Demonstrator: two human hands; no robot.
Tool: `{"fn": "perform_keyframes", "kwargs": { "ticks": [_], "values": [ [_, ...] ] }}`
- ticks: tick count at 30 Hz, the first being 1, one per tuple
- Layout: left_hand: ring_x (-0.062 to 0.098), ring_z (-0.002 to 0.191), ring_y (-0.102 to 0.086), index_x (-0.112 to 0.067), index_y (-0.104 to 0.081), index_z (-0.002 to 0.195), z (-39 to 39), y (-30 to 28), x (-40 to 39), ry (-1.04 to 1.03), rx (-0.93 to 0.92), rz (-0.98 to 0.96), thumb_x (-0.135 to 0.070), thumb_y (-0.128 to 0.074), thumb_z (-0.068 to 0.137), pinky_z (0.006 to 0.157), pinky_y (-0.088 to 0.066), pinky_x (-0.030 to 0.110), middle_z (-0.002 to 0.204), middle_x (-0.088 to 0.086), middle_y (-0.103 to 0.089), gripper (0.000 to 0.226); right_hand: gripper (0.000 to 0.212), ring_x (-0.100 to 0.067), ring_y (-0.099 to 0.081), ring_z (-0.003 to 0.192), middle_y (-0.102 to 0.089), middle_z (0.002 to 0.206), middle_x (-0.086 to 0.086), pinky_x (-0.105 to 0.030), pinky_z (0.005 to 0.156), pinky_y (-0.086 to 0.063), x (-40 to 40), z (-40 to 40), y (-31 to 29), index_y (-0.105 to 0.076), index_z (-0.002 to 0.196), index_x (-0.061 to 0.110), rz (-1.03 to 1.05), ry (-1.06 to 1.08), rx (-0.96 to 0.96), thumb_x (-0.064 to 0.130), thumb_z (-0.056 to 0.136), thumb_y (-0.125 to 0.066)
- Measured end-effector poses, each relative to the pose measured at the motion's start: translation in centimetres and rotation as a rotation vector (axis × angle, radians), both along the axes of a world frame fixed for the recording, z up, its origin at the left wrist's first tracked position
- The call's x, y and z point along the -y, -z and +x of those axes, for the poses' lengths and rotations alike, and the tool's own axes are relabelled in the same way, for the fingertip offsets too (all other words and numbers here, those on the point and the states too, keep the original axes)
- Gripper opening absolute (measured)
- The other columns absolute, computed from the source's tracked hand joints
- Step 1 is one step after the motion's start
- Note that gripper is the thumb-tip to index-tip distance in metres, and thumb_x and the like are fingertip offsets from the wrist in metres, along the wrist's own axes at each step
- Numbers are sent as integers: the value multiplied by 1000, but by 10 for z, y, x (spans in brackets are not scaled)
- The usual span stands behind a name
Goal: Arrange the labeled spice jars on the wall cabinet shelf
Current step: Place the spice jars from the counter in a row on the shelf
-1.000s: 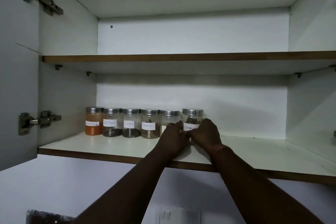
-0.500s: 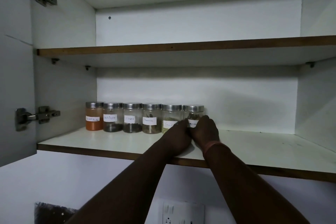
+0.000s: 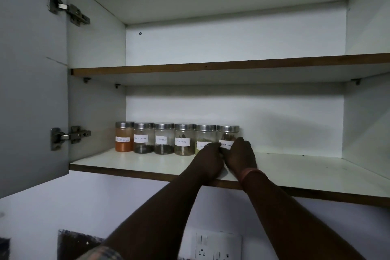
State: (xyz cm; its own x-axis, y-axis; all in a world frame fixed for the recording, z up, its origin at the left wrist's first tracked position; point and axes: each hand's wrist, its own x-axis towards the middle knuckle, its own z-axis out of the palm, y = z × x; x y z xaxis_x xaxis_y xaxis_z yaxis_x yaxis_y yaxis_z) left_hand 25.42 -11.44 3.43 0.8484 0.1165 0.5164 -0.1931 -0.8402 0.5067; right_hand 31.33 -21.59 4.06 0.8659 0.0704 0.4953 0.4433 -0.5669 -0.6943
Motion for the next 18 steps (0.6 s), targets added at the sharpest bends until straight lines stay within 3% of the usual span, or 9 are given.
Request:
{"fn": "perform_keyframes", "kwargs": {
  "ticks": [3,7,11,14,18],
  "values": [
    [30,121,-62,-2,-62,130,-22,4,-6,38,109,-33,1,-43,83,94,-46,26,133,18,-64,50,39,-39,-58,122,-58,130,-19,-43,101,-50,-1,-26,4,-60,128,4,-90,12,157,23,94,-67],
    [25,121,-62,-14,-60,135,-52,24,-19,-33,242,-64,5,-44,85,99,-53,37,132,11,-65,56,24,-33,-59,120,-63,125,-14,-36,96,-47,-12,-67,13,-65,118,5,-106,-22,293,15,97,-59],
    [20,109,-58,-22,-67,120,-89,48,-36,-144,480,48,-3,-48,80,83,-49,29,112,4,-70,48,21,-29,-60,112,-67,113,-10,-37,93,-49,-31,-113,34,-67,113,8,-67,-62,420,14,94,-60],
    [22,105,-57,-22,-69,114,-122,75,-60,-165,509,101,-1,-46,74,88,-50,36,111,1,-69,50,17,-31,-60,104,-66,108,-8,-44,89,-49,-46,-144,67,-67,106,12,-86,-8,508,19,93,-59],
    [22,108,-54,-23,-68,116,-166,138,-94,-226,426,63,2,-44,73,91,-48,34,117,0,-66,56,19,-30,-58,102,-65,109,-5,-44,89,-47,-68,-181,128,-64,108,15,-139,17,526,23,94,-56]
  ]
}}
